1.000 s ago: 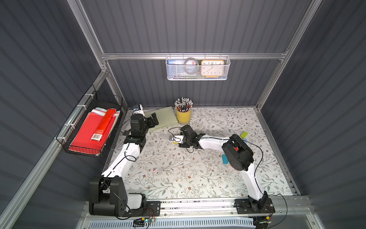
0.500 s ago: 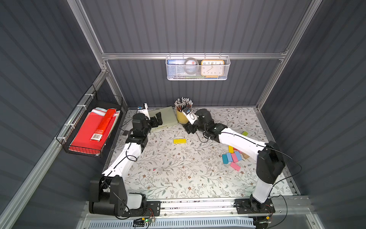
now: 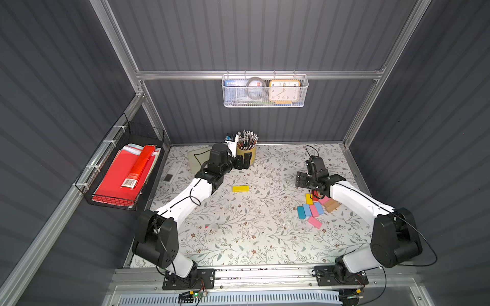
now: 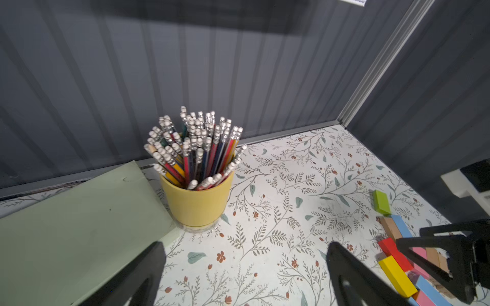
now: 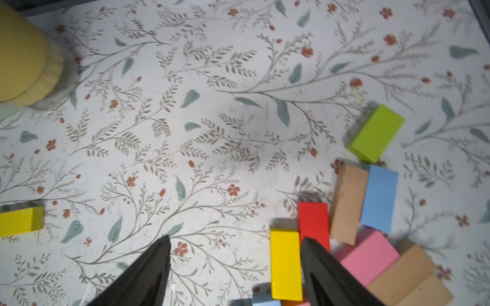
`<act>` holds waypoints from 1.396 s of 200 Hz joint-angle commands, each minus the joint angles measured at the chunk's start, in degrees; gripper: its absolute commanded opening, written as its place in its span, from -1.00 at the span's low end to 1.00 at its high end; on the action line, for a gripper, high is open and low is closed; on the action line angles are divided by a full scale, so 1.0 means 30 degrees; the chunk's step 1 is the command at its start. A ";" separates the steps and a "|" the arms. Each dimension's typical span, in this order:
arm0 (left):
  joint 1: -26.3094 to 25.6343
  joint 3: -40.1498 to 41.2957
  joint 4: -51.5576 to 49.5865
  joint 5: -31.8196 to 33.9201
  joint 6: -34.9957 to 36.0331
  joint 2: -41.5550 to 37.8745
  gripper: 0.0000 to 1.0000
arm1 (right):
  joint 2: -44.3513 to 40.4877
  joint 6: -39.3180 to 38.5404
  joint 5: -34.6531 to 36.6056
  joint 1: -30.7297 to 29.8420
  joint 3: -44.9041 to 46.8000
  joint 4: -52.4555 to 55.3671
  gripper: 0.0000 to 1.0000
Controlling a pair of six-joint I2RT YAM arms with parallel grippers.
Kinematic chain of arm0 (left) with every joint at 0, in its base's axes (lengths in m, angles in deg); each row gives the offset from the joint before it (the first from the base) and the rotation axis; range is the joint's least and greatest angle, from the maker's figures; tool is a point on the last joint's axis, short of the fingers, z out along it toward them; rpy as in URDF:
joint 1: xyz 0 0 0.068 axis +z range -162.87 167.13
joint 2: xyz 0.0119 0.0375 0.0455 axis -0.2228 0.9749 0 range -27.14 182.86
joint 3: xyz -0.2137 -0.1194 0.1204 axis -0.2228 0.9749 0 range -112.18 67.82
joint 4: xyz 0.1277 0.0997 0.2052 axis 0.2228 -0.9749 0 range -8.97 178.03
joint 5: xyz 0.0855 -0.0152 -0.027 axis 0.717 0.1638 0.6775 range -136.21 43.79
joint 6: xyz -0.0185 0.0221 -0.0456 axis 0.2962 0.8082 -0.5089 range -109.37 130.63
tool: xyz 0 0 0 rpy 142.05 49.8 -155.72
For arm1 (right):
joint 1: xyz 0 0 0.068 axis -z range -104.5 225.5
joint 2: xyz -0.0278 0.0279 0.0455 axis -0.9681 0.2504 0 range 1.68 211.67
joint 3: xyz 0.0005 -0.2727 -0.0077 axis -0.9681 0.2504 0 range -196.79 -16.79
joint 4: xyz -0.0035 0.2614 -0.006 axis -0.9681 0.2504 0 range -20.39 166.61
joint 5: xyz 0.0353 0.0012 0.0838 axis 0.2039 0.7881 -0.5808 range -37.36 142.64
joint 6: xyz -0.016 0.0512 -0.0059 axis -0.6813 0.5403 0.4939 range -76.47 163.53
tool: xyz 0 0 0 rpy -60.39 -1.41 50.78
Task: Assemble the number 8 with building blocks
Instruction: Pick up the building block from the center of the board.
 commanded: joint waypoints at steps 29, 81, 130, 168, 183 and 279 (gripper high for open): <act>-0.0925 -0.0727 -0.1304 -0.0608 0.1199 0.0594 0.98 | -0.0020 0.1815 0.0639 0.0628 0.1763 0.2120 0.35; -0.0927 0.0145 -0.2005 -0.0364 0.2293 -0.0100 0.99 | 0.1771 0.1856 0.1379 0.0635 0.2005 0.1824 0.18; -0.0927 0.1496 -0.1701 -0.0305 0.2797 -0.0784 0.99 | 0.2807 0.1643 0.0889 0.0635 0.1973 0.1247 0.13; -0.0927 0.1706 -0.1630 -0.0177 0.2916 -0.0725 0.98 | 0.3243 0.1504 0.0415 0.0635 0.2161 0.0726 -0.01; -0.0927 0.1793 -0.1641 -0.0167 0.2944 -0.0702 0.99 | 0.3509 0.1502 0.0320 0.0654 0.2140 0.0655 -0.02; -0.0916 0.2179 -0.1478 0.0401 0.2770 -0.0959 0.99 | 0.3963 0.1671 -0.0071 0.0635 0.1434 0.0663 -0.39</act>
